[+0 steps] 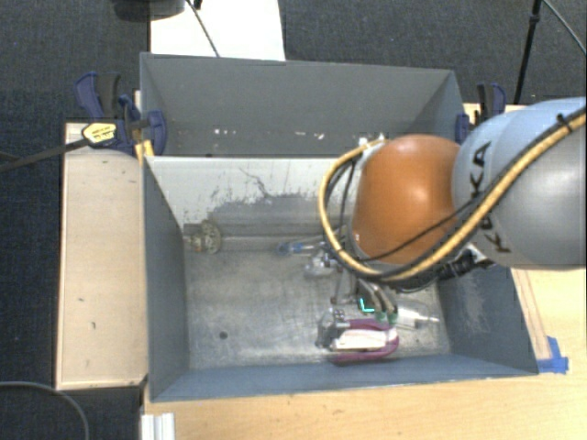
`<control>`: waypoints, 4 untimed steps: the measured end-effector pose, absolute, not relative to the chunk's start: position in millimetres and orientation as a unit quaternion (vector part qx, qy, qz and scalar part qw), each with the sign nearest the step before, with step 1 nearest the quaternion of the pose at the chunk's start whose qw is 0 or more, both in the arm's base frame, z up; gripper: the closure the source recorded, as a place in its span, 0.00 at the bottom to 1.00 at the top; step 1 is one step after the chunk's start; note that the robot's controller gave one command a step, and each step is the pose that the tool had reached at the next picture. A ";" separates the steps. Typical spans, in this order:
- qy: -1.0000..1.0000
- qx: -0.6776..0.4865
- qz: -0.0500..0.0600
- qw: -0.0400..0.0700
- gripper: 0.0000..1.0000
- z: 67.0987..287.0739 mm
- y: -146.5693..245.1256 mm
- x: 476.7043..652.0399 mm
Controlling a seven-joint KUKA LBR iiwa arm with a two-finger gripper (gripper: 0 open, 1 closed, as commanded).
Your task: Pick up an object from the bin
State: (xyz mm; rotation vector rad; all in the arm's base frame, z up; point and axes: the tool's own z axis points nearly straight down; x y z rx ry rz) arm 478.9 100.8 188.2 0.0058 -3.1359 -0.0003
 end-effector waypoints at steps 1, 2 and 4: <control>-0.996 -0.088 0.001 0.001 0.00 142.5 33.5 480.7; -0.998 -0.058 -0.001 -0.005 0.00 83.3 8.5 487.2; -0.999 -0.049 0.000 -0.004 1.00 211.0 -18.1 479.4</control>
Offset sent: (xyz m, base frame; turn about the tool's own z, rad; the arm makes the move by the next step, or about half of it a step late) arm 0.0021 -0.0650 -0.0446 0.1780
